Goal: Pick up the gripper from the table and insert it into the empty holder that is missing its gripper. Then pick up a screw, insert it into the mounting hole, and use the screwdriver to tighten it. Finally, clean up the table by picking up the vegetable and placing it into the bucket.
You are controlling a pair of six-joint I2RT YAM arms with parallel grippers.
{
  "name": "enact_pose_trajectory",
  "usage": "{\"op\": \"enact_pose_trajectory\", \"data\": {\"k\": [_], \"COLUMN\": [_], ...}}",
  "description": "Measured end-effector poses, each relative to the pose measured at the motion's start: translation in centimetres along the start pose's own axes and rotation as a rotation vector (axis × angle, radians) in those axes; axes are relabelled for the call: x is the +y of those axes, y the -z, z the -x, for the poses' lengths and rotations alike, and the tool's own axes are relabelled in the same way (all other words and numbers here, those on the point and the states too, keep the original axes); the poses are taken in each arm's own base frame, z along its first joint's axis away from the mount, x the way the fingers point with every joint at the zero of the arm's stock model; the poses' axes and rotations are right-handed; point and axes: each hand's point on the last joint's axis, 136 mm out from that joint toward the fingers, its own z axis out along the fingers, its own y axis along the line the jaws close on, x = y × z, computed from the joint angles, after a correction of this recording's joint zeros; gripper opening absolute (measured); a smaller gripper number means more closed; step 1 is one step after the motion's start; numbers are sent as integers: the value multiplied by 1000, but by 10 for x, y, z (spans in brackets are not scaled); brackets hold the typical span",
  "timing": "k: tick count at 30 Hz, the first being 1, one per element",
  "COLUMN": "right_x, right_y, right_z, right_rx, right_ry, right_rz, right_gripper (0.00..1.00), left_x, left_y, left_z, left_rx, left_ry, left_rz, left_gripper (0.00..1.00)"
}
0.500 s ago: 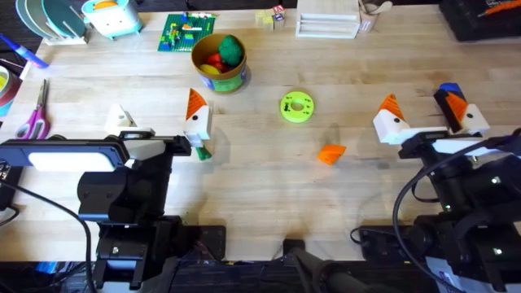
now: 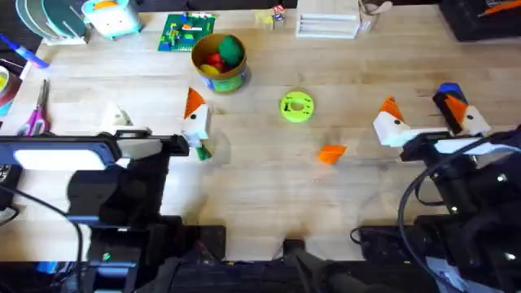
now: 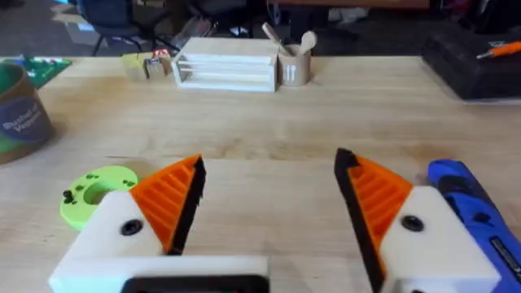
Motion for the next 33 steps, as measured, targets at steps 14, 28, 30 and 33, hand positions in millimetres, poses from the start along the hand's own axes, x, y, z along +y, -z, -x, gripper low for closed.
{"op": "enact_pose_trajectory", "data": {"k": [14,28,30,33], "right_x": [4,4,4,4], "right_y": [30,24,25,27], "right_z": [78,88,85,77], "right_rx": [209,256,268,302], "right_ry": [-24,-29,-30,-31], "right_rz": [15,14,14,14], "right_gripper": [992,991,991,992], "left_x": [3,0,-2,-3], "left_y": [34,15,15,14], "left_z": [71,124,124,125], "left_rx": [446,447,447,442], "left_ry": [-53,-90,-88,-92], "left_rz": [22,-4,-14,-20], "left_gripper": [985,564,258,189]}}
